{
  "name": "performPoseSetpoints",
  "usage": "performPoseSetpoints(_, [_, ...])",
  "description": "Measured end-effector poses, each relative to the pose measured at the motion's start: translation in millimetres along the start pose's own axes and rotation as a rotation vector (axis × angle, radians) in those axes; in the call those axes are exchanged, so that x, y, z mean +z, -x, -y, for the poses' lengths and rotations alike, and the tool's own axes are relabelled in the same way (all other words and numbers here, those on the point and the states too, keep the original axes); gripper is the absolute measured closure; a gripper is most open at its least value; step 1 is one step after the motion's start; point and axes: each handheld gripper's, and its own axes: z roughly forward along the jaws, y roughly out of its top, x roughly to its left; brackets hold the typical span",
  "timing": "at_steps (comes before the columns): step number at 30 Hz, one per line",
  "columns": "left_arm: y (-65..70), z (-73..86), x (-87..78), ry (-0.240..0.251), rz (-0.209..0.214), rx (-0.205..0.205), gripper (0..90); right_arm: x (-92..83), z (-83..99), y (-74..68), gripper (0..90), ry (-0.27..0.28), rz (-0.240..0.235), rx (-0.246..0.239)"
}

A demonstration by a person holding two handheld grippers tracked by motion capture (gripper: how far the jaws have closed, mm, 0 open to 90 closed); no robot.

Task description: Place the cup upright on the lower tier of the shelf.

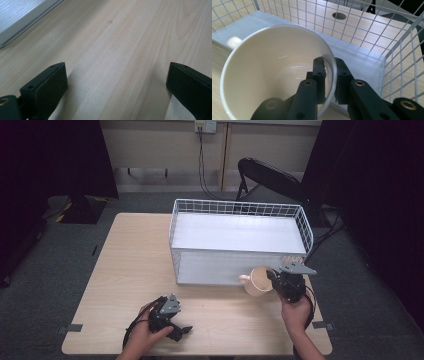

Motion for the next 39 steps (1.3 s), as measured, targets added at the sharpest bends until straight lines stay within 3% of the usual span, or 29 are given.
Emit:
performPoseSetpoints(22, [0.0,0.0,0.0,0.0,0.0,0.0,3.1,14.9,-0.8,-5.5,82.0,0.042,0.072,0.003])
performPoseSetpoints(39, [0.0,0.0,0.0,0.0,0.0,0.0,3.1,22.5,-0.5,-0.9,82.0,0.048,0.123,-0.002])
